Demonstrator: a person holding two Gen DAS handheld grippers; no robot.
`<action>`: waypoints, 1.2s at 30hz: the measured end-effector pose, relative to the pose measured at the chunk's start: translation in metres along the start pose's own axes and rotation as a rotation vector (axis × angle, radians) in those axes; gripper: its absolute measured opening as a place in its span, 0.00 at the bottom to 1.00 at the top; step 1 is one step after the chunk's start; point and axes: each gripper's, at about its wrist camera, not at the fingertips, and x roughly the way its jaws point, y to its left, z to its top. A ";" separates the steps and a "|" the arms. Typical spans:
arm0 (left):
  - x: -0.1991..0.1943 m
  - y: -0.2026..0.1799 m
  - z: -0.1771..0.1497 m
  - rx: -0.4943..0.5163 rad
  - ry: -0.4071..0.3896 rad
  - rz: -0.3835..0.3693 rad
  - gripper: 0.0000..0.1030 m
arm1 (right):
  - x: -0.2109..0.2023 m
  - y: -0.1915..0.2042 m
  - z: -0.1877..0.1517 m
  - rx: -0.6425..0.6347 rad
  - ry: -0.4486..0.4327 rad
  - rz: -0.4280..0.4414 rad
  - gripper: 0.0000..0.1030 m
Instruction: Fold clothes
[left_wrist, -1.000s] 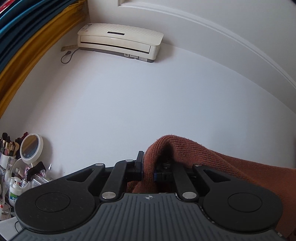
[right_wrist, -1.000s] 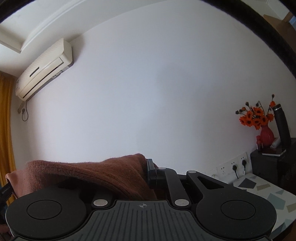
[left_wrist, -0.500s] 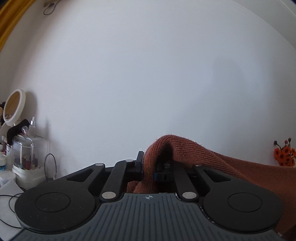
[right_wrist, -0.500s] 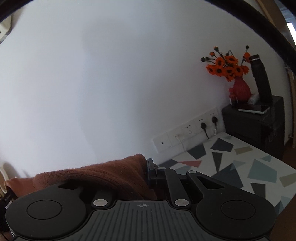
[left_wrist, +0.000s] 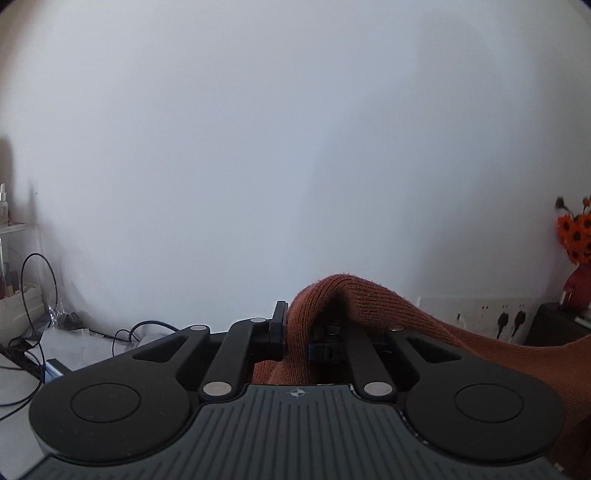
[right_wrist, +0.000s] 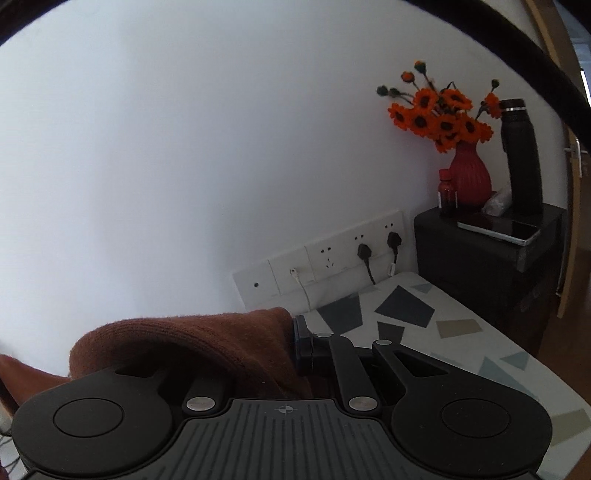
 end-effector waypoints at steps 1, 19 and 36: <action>0.016 -0.007 0.001 0.032 0.013 0.012 0.10 | 0.020 -0.007 0.002 0.004 0.015 0.003 0.09; 0.113 -0.015 -0.087 0.294 0.518 0.066 0.70 | 0.195 -0.073 -0.071 -0.041 0.275 -0.208 0.85; -0.053 0.097 -0.135 0.013 0.717 0.103 0.70 | 0.059 -0.030 -0.174 0.027 0.434 -0.251 0.84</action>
